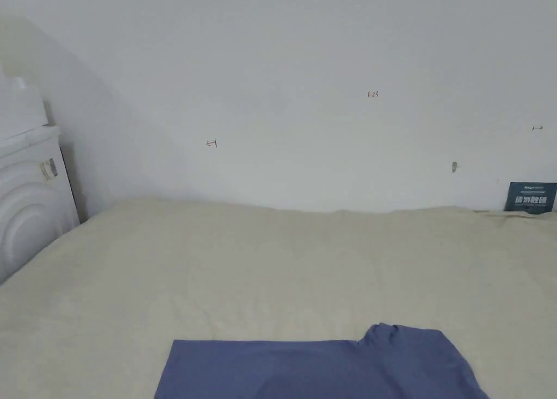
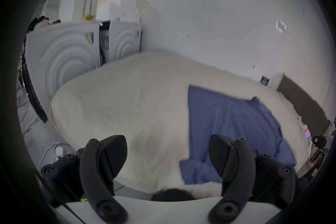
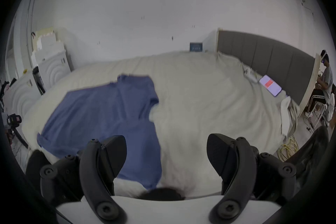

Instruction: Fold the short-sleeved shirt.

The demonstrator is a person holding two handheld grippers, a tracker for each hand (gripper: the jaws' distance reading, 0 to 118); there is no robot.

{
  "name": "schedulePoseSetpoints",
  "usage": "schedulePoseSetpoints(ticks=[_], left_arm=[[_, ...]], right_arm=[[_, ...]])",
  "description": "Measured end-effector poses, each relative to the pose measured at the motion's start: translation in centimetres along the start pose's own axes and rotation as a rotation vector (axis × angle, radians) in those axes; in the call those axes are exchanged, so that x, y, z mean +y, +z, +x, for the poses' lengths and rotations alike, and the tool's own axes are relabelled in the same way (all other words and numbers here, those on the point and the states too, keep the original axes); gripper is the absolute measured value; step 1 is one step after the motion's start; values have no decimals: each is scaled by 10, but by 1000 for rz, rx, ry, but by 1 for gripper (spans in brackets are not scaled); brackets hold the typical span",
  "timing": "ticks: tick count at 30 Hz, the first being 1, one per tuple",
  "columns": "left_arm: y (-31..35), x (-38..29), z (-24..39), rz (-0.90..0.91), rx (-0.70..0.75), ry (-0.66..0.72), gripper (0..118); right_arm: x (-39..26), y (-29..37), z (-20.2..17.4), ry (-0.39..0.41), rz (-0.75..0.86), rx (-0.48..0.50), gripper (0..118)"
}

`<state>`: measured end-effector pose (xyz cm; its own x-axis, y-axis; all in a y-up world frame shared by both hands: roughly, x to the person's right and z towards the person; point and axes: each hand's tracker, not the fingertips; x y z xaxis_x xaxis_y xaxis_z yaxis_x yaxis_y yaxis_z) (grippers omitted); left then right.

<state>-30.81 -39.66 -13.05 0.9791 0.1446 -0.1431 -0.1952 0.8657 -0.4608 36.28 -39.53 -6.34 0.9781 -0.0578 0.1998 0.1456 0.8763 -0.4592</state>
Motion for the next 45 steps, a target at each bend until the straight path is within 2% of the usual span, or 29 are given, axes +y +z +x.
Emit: schedulePoseSetpoints(ticks=[3,5,7,10,13,16,19,21,23,25,26,27,28,31,33,36,38,42,43,44,45], left_arm=[[19,27,25,75,-81,7,97],[28,45,50,154,-134,-16,98],[35,62,79,210,-174,-92,98],[37,75,113,298,-193,-145,98],[33,78,133,270,-264,-132,97],[29,73,143,260,-273,-142,94],[30,66,150,270,-257,-191,92],[33,62,150,271,-263,-201,81],[33,58,146,261,-269,-177,50],[30,53,142,249,-273,-144,25],[29,52,139,227,-278,-138,20],[28,50,137,214,-283,-132,14],[27,48,135,207,-282,-128,0],[21,41,129,149,-259,-130,0],[19,36,124,148,-247,-119,0],[14,27,112,51,-260,-75,0],[17,16,104,58,-329,-184,0],[5,-6,91,-68,-195,-304,0],[-2,-14,86,-90,-172,-333,4],[-9,-22,80,-114,-173,-359,13],[-15,-27,76,-149,-177,-366,29]], right_arm=[[31,5,-15,-48,67,84,94],[51,6,-31,-63,118,104,94],[66,3,-48,-74,171,127,94],[80,-3,-72,-36,216,143,94],[84,-8,-93,9,209,173,94],[84,-12,-108,56,202,177,94],[82,-14,-114,61,192,195,94],[78,-11,-116,53,196,222,90],[74,-9,-117,42,196,233,66],[68,-8,-119,47,197,230,25],[66,-8,-120,57,194,222,12],[65,-8,-122,70,186,212,4],[63,-9,-122,74,175,209,4],[58,-9,-121,63,157,210,0],[56,-10,-119,38,135,221,0],[48,-13,-116,-17,102,255,0],[41,-14,-113,-49,77,275,0],[32,-15,-112,-66,48,284,0],[29,-15,-112,-75,38,289,0],[27,-16,-111,-89,30,292,1],[26,-17,-110,-97,25,296,1]])
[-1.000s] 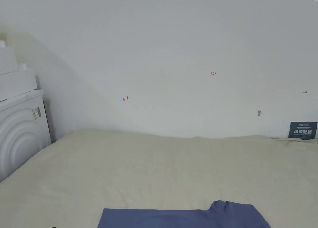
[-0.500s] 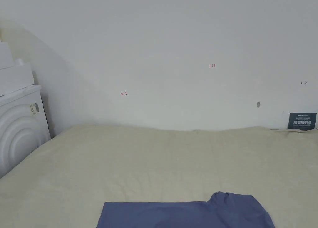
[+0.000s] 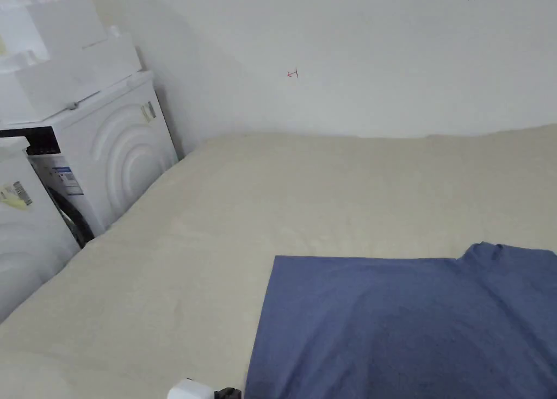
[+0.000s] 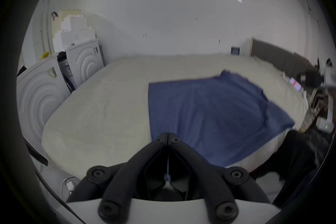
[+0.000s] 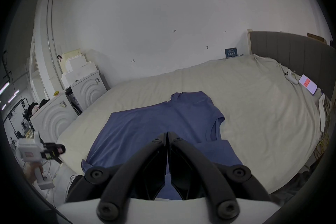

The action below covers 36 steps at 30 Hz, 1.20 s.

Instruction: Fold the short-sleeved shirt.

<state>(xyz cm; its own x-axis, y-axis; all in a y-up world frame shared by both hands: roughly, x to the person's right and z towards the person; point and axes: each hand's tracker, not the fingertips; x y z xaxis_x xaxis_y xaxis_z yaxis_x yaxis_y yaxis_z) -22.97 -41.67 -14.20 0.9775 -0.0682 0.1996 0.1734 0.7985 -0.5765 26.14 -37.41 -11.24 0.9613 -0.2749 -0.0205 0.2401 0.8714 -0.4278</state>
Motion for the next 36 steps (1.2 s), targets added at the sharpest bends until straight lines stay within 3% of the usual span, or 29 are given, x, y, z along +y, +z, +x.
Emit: schedulePoseSetpoints(ticks=[1,2,4,5,11,14,15,17,18,20,22,23,24,25,26,27,31,34,36], left_arm=[[-6,-7,-5,-28,2,18,58],[-13,-11,-7,-67,-8,33,72],[-31,-23,-11,-130,-40,53,81],[-38,-27,-11,-167,-46,60,93],[-89,-44,-7,-259,-76,33,95],[-103,-38,-11,-301,-80,35,91],[-106,-37,-13,-305,-81,36,85],[-109,-33,-14,-334,-114,74,59],[-109,-33,-11,-331,-78,61,55],[-105,-32,-7,-325,-112,22,30],[-109,-33,-6,-322,-112,11,20],[-110,-33,-4,-329,-110,2,18],[-113,-32,-2,-335,-111,3,18],[-111,-30,5,-344,-100,4,18],[-113,-30,4,-353,-98,4,17],[-114,-29,3,-357,-96,14,18],[-116,-31,-4,-357,-92,16,18],[-116,-30,-4,-362,-95,30,18],[-117,-30,-4,-364,-90,35,18]], right_arm=[[-1,-1,1,-5,-5,1,1],[-1,-2,1,-6,-13,-1,1],[-3,-4,2,8,-30,-8,1],[-3,-5,2,11,-35,-15,1],[-7,-8,6,-14,-69,-18,1],[-10,-8,10,-3,-83,-40,1],[-11,-8,12,-5,-88,-45,1],[-15,-7,16,-25,-93,-51,1],[-17,-8,18,-37,-98,-54,1],[-20,-6,21,-41,-107,-64,3],[-24,-5,27,-28,-122,-94,7],[-26,-4,29,-20,-131,-110,13],[-28,-2,33,-6,-135,-150,28],[-31,-2,38,13,-153,-189,59],[-34,-3,41,36,-190,-220,76],[-38,-7,47,73,-257,-281,82],[-65,-23,77,141,-384,-360,82],[-75,-44,99,54,-505,-324,82],[-80,-57,104,25,-492,-316,81]])
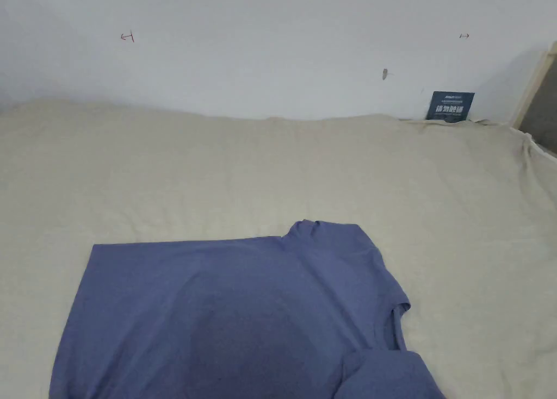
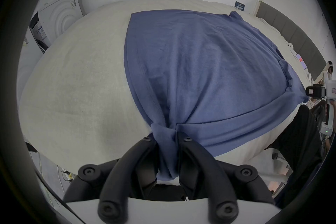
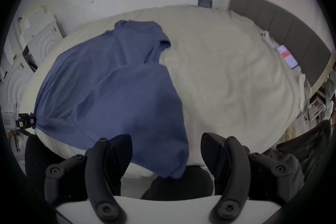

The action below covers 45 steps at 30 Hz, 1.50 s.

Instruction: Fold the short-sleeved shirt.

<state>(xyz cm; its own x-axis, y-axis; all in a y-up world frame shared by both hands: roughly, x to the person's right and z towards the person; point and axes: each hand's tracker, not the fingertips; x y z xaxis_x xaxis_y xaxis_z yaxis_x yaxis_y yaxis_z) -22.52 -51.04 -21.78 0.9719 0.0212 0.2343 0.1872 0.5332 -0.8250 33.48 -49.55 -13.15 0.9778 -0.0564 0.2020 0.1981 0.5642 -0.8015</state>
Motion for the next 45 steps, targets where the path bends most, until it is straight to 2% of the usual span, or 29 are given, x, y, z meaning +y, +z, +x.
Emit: schedulePoseSetpoints(ticks=[1,2,3,4,5,7,10,13,16,22,27,31,33,37,42,43,44,45], left_arm=[[0,0,2,1,1,-1,18],[0,-1,2,2,2,-2,18],[0,-1,2,2,2,0,18],[0,-1,2,2,4,1,18],[1,-1,3,4,5,4,18],[2,-3,4,11,6,0,18],[9,-3,2,20,-5,8,18],[27,1,2,29,-23,85,18],[45,11,5,59,-24,72,18],[55,68,-7,118,-39,70,18],[24,138,-24,130,-37,102,18],[-22,187,-32,67,-4,94,18],[-47,203,-35,44,18,82,18],[-79,221,-44,30,26,122,18],[-99,228,-49,94,61,163,19],[-101,228,-48,98,75,162,28],[-100,226,-49,108,78,156,43],[-93,224,-50,133,113,170,62]], right_arm=[[1,-5,-1,-12,-17,3,79],[2,-8,-4,-15,-55,3,71],[0,-10,-5,-18,-47,16,54],[-3,-10,-7,-34,-41,36,28],[-4,-8,-9,-56,-35,55,16],[-5,-3,-11,-44,-21,55,8],[-3,6,-8,-61,14,62,5],[1,20,-2,-114,55,104,5],[16,34,2,-140,102,137,5],[78,30,-3,-131,163,166,5],[147,-7,-16,-111,189,178,5],[202,-46,-41,-53,148,162,5],[223,-70,-48,-50,118,157,5],[249,-104,-57,-22,102,126,5],[256,-125,-54,-21,120,77,6],[255,-125,-54,-26,130,60,13],[251,-121,-52,-7,155,37,32],[247,-115,-50,6,190,-1,56]])
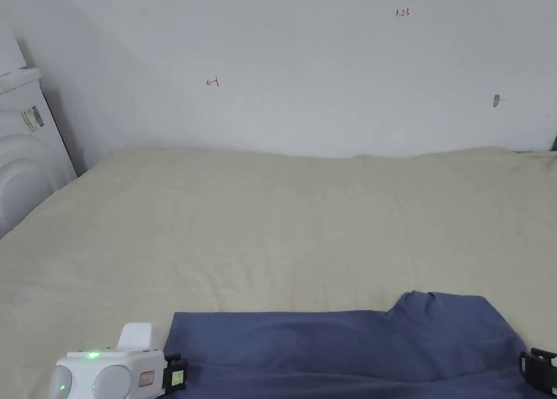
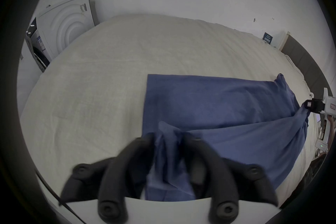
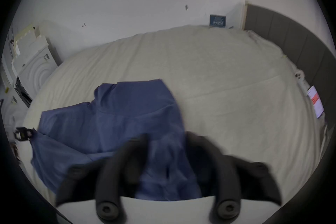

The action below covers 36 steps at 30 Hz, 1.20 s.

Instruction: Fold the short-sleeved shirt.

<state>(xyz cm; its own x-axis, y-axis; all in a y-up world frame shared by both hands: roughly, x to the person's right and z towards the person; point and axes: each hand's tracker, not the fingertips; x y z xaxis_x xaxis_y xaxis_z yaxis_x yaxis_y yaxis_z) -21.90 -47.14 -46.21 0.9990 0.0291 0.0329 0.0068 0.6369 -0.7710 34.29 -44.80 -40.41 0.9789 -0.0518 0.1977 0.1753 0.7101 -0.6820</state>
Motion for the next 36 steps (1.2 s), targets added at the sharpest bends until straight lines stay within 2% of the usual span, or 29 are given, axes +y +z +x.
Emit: schedulePoseSetpoints(ticks=[1,3,6,9,11,13,15,17,19,22,23,24,25,28,29,31,34,36], left_arm=[[11,-2,-6,33,11,2,78],[46,-7,-18,133,40,40,82],[112,-19,-32,278,-34,111,82],[184,-41,-27,443,-110,99,82],[221,-58,-13,521,-106,80,82],[253,-78,7,613,-103,30,82],[272,-97,30,673,-27,-1,82],[283,-112,45,688,-61,-63,82],[293,-126,57,678,-83,-51,79],[298,-145,66,640,-163,-47,75],[298,-150,68,636,-165,-50,69],[297,-155,70,642,-158,-47,57],[297,-158,71,643,-161,-45,41],[294,-163,73,612,-174,-39,15],[293,-165,72,600,-181,-38,10],[293,-170,70,589,-187,-22,0],[291,-174,68,563,-181,-10,0],[290,-176,65,559,-167,7,0]], right_arm=[[-4,10,5,27,26,-30,77],[-11,41,14,52,105,-28,78],[-26,91,34,49,231,48,78],[-43,159,23,57,360,91,78],[-56,195,12,59,439,117,78],[-70,215,-1,75,445,176,78],[-86,234,-14,79,457,190,78],[-101,245,-29,94,489,190,78],[-114,258,-40,125,505,181,78],[-129,268,-49,102,507,201,77],[-134,269,-50,82,500,219,75],[-137,270,-51,69,492,228,70],[-139,270,-52,54,478,233,58],[-147,271,-54,55,473,224,14],[-148,272,-55,53,473,218,5],[-150,273,-53,44,453,219,2],[-155,276,-51,24,448,224,1],[-158,273,-45,-70,447,260,1]])
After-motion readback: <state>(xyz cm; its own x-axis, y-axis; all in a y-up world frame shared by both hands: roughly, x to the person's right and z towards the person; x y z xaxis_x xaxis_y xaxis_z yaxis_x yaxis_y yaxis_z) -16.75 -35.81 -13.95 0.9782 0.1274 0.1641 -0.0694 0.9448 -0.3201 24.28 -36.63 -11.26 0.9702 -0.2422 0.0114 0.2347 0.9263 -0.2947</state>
